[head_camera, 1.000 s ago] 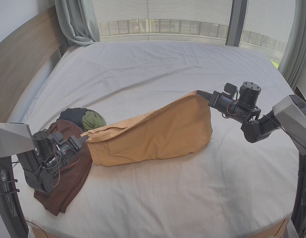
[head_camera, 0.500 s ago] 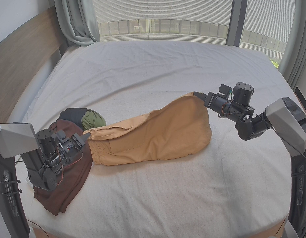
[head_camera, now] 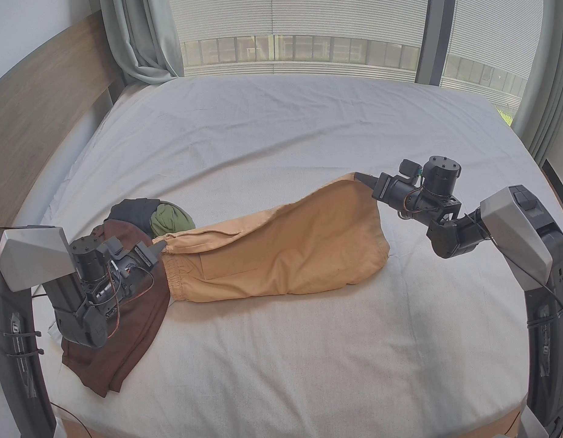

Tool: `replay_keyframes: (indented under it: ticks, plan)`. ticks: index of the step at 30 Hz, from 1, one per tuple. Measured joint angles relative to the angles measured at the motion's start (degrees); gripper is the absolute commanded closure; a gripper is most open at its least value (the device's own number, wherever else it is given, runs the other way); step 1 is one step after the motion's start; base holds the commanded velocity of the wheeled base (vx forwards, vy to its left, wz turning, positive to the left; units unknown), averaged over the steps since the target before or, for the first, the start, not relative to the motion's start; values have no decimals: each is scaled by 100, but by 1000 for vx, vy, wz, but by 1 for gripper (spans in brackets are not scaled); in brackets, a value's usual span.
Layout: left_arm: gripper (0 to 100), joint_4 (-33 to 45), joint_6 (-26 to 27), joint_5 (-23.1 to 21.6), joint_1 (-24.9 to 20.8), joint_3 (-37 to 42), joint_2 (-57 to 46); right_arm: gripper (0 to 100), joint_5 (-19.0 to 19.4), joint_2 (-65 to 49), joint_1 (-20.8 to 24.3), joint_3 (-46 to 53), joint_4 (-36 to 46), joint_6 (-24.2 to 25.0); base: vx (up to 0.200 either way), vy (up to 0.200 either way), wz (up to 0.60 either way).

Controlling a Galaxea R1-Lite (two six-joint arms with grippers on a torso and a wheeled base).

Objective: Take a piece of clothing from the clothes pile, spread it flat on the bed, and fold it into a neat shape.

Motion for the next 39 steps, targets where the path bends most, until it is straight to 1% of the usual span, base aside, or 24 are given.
replay_keyframes:
  ticks: [9,10,12,13,17,20,22,27,31,35,39]
  plan:
    - [100,0,16,9,-12,-104,177,100,0,154,2,-146,-27,0,0,0,0]
    - [100,-2,18,11,-6,-116,191,0,0,171,7,-161,-30,0,0,0,0]
    - [100,-6,18,13,5,-134,213,0,0,193,7,-194,-41,0,0,0,0]
    - [0,-2,16,13,10,-143,223,0,-2,204,7,-222,-49,0,0,0,0]
    - [0,-9,-9,13,16,-168,246,0,-32,272,13,-419,-71,0,0,0,0]
    - [0,-9,-46,13,27,-193,254,0,-286,346,24,-588,-77,0,0,0,0]
    - [0,-6,-123,13,41,-221,249,0,-374,374,40,-640,-85,-2,0,0,0]
    - [0,-6,-197,79,104,-262,183,0,-394,294,85,-419,-73,-11,0,0,0]
    - [0,-2,-193,88,104,-223,55,0,-391,55,129,123,-74,-63,0,0,0]
    - [0,0,-156,20,52,-94,-149,0,-322,-299,193,931,-185,-148,0,0,0]
    - [0,0,88,-158,-28,107,-374,0,-205,-681,283,1874,-430,-257,0,0,0]
